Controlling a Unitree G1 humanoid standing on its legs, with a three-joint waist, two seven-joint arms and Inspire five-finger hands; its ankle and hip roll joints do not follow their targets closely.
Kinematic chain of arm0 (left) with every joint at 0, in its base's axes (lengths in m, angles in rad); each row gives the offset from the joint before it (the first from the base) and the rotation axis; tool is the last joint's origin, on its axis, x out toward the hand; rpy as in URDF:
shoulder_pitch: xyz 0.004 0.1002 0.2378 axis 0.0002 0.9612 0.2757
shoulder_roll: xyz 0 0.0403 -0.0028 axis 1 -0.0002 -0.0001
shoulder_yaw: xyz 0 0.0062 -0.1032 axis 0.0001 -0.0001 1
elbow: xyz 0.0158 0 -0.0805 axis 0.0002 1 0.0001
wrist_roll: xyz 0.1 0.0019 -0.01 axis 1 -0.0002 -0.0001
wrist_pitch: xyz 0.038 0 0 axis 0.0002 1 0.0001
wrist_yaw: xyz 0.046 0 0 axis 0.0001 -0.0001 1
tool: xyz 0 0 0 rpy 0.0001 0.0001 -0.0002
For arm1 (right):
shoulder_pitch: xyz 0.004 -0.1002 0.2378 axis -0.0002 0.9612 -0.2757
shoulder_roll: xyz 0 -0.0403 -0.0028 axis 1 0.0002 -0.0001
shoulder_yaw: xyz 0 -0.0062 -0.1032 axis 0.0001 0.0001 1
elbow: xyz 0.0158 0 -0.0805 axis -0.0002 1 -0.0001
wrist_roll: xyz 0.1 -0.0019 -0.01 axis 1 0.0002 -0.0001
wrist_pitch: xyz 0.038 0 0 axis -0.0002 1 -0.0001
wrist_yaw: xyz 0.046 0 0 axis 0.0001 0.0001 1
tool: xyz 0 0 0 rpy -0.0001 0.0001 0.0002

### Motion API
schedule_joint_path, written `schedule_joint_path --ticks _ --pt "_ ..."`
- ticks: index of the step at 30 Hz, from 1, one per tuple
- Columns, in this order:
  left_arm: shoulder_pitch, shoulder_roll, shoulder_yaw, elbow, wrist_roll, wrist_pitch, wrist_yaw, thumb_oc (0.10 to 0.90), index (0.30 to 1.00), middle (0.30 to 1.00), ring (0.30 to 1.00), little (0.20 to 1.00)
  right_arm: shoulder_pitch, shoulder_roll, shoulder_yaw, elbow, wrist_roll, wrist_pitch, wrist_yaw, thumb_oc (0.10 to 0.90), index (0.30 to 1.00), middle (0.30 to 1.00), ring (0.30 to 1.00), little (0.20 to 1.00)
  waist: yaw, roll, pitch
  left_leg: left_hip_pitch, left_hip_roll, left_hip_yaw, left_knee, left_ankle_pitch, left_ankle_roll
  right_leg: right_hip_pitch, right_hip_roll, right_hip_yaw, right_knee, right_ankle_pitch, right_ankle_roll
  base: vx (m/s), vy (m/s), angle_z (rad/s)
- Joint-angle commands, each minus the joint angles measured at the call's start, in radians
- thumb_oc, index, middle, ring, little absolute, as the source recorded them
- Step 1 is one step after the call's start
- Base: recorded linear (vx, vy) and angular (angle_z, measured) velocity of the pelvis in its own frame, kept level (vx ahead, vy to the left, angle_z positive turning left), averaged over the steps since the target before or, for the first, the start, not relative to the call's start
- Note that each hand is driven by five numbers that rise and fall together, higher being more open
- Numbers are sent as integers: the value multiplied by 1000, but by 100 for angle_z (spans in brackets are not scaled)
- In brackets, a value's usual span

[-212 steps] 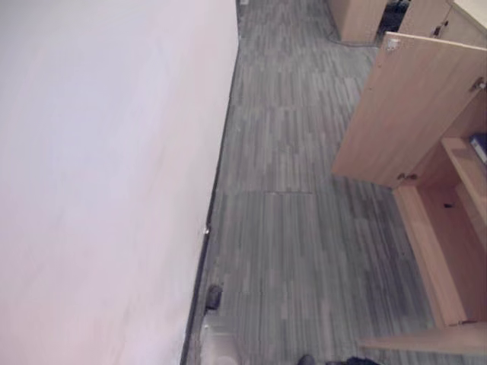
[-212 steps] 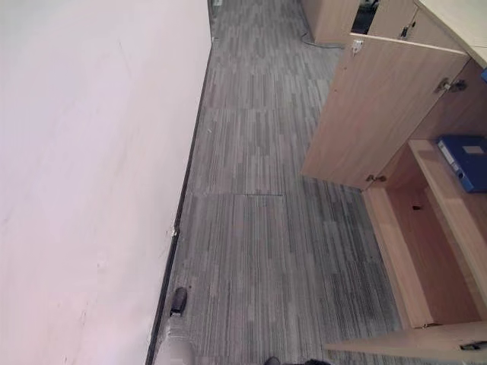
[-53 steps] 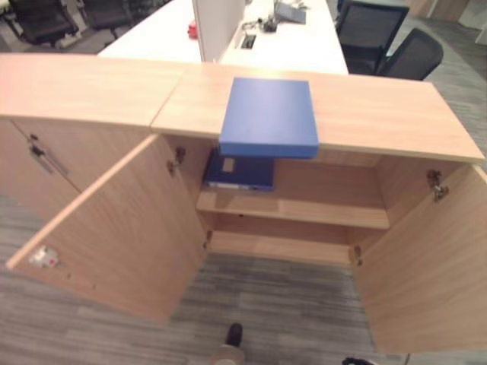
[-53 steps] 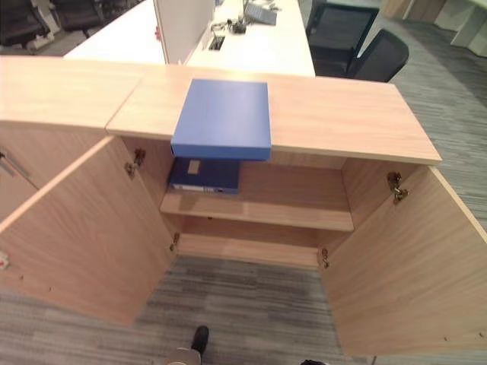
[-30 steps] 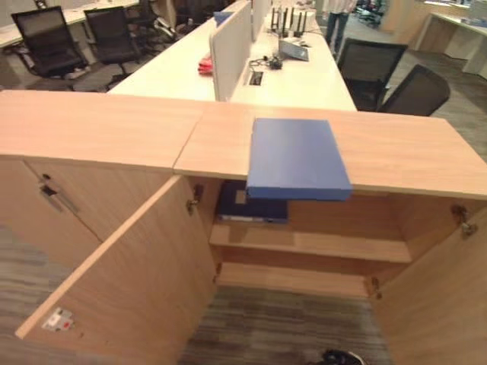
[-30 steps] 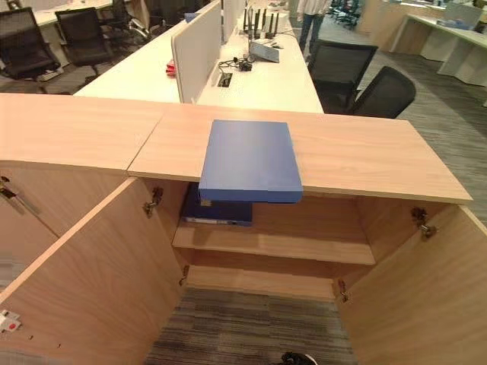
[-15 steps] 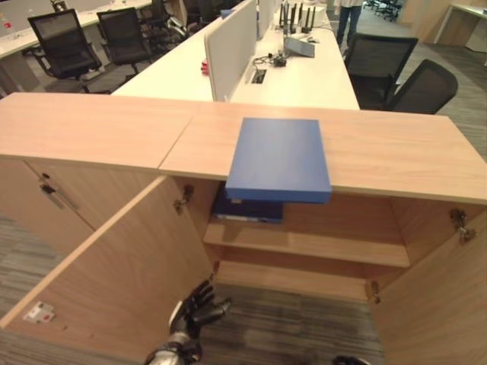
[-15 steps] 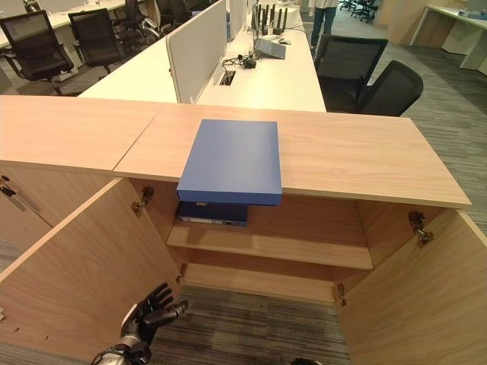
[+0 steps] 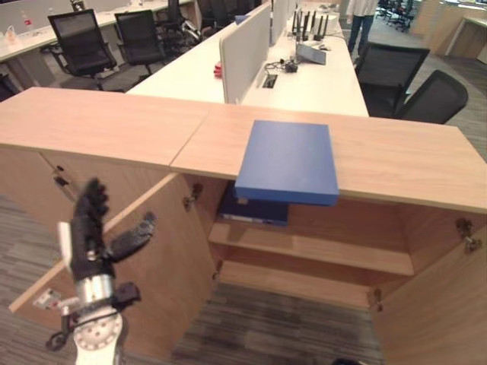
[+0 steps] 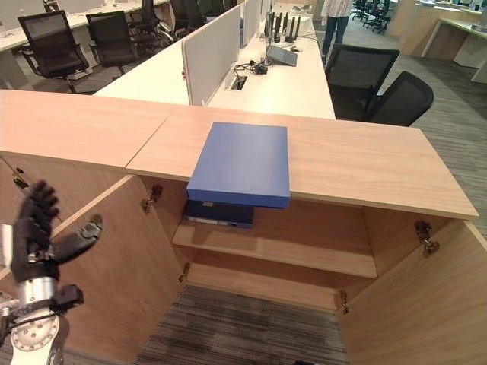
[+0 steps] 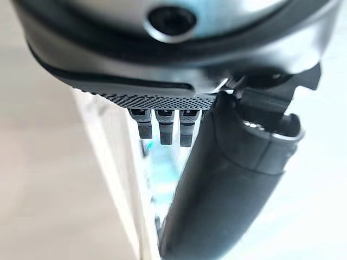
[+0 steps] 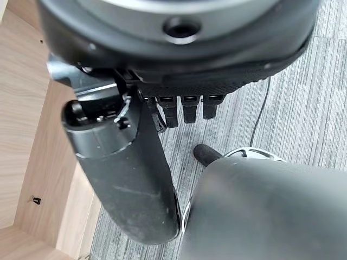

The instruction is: Put the empty folder in the office cabinet

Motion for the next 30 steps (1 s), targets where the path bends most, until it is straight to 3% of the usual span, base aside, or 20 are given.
schedule_joint_path --ticks 1,12,17,30 --pt "-118 160 -10 -142 177 -82 70 800 900 900 900 900 -24 34 92 39 -18 -8 -11 800 900 900 900 900 11 -40 -22 1 14 -23 -27 -58 -44 82 -54 19 8 -116 77 0 0 0" --pt "-296 294 -178 -220 269 -88 3 800 900 900 900 900 -61 43 131 10 -26 -11 -6 800 900 900 900 900 -34 -35 -41 22 12 9 -27 -71 -40 85 -52 46 8 -110 80 8 6 -4" --pt "-369 368 -305 -252 192 -106 -109 800 900 900 900 900 -62 37 151 6 -52 -7 3 800 900 900 900 900 -61 -31 -51 34 11 24 -27 -80 -37 87 -48 64 8 -107 82 16 10 -12" --pt "-500 444 -433 -242 102 -100 -225 800 900 900 900 900 -56 27 159 18 -76 9 24 800 900 900 900 900 -96 -18 -61 50 9 44 -27 -89 -30 86 -48 88 8 -101 88 7 6 -7"
